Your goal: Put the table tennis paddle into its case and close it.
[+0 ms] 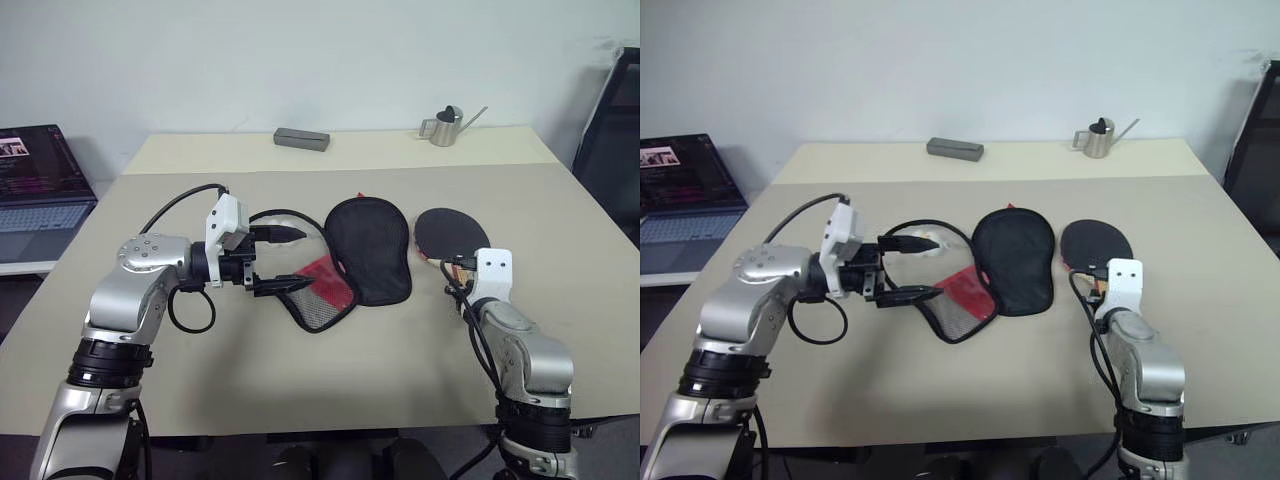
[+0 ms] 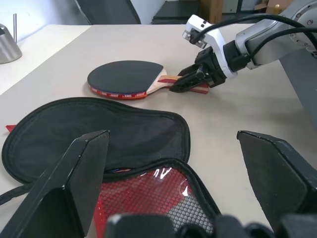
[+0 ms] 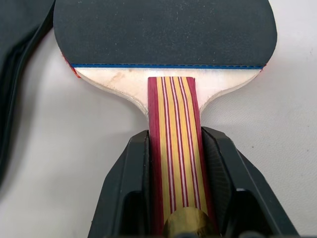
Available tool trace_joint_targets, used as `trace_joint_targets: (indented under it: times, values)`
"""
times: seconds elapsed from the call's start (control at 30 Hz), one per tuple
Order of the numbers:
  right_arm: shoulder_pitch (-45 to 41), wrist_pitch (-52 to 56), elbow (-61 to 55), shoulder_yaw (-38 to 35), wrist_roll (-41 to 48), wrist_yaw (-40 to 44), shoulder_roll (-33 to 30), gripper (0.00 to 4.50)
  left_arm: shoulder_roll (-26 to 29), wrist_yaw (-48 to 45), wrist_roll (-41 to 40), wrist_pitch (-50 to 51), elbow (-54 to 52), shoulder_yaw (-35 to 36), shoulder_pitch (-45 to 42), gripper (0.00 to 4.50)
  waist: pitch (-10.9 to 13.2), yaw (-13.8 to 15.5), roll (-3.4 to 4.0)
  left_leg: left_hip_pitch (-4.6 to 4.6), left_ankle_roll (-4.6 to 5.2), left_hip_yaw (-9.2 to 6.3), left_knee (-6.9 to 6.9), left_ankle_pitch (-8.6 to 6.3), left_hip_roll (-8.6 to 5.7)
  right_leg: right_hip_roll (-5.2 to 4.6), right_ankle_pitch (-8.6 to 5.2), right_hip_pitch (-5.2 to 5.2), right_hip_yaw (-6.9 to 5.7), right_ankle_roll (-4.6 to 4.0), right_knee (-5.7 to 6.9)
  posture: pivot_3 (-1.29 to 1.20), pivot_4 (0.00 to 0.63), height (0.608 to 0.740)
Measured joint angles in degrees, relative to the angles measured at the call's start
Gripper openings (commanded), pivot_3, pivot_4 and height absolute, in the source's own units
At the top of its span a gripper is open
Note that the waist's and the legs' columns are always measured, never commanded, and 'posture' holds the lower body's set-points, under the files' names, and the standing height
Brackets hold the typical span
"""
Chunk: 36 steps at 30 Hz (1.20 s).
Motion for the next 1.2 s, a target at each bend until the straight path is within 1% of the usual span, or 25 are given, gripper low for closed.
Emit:
trace_joint_targets:
  times: [0.17,0.37,0.63,0.87,1.07,1.2]
  values:
    - [-1.3,0.0,0.9,-1.9,0.0,-1.7,1.1,1.17,0.0,-0.1,0.1,0.0,0.4,0.0,-0.3,4.50,0.0,0.4,0.00,-0.02,0.00,0.00,0.00,0.00,-0.02,-0.01,0.00,-0.01,0.01,0.00,-0.01,0.00,0.150,0.740]
    - [-2.1,0.1,0.9,-1.7,0.0,-1.5,-0.3,1.17,0.2,0.0,0.3,-0.2,1.2,0.1,-0.9,4.50,0.0,0.4,0.02,-0.02,0.00,0.02,-0.04,0.00,0.00,0.00,0.00,-0.05,0.01,0.00,-0.01,0.00,0.150,0.740]
    - [-3.8,1.4,-4.8,2.0,0.1,0.9,-0.9,1.17,2.6,0.3,1.0,-1.9,4.7,1.9,-1.1,4.50,0.0,-0.6,0.06,-0.02,0.00,0.05,-0.17,0.00,0.03,0.01,-0.02,-0.13,0.04,-0.02,-0.02,0.00,0.150,0.740]
    - [-6.0,1.5,-4.2,6.7,0.1,3.2,-1.0,1.17,3.7,0.6,1.3,-2.8,5.9,3.3,-1.1,4.50,0.0,-0.6,0.06,-0.03,0.00,0.05,-0.18,0.00,0.03,0.01,-0.02,-0.14,0.05,-0.02,-0.04,0.00,0.150,0.740]
    - [-11.7,0.9,1.7,10.3,0.0,3.2,4.3,1.17,5.6,0.8,1.4,-3.5,6.9,5.1,0.3,4.50,0.0,-0.7,0.06,-0.06,-0.02,0.07,-0.31,0.01,0.06,0.02,-0.03,-0.34,0.09,-0.05,0.02,0.00,0.150,0.740]
    - [-12.7,0.5,4.9,12.9,0.1,3.0,8.4,1.17,5.7,1.4,1.4,-3.5,6.7,5.4,1.1,4.50,0.0,-0.6,0.06,-0.20,-0.04,0.07,-0.32,0.02,0.04,0.00,-0.03,-0.44,0.09,-0.06,-0.02,0.00,0.150,0.740]
